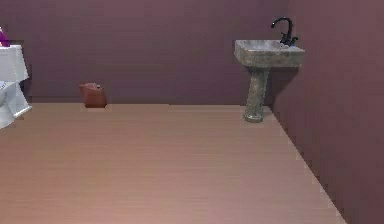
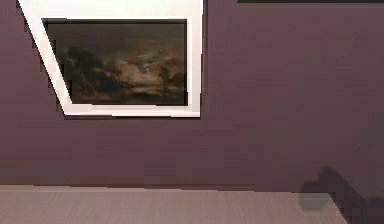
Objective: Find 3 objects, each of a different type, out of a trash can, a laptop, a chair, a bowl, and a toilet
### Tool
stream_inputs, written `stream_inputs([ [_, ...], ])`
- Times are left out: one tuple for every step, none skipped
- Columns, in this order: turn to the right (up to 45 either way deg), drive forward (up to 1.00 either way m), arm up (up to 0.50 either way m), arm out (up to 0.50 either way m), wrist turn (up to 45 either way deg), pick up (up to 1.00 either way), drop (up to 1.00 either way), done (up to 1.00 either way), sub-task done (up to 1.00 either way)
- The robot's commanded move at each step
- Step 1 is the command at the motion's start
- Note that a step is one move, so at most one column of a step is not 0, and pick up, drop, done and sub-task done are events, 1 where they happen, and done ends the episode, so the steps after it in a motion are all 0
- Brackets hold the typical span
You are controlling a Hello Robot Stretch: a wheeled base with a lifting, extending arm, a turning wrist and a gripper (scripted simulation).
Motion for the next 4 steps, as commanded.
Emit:
stream_inputs([
  [0.0,0.25,0.0,0.0,0.0,0.0,0.0,0.0,0.0],
  [39.0,0.0,0.0,0.0,0.0,0.0,0.0,0.0,0.0],
  [0.0,0.25,0.0,0.0,0.0,0.0,0.0,0.0,0.0],
  [45.0,0.0,0.0,0.0,0.0,0.0,0.0,0.0,0.0],
])
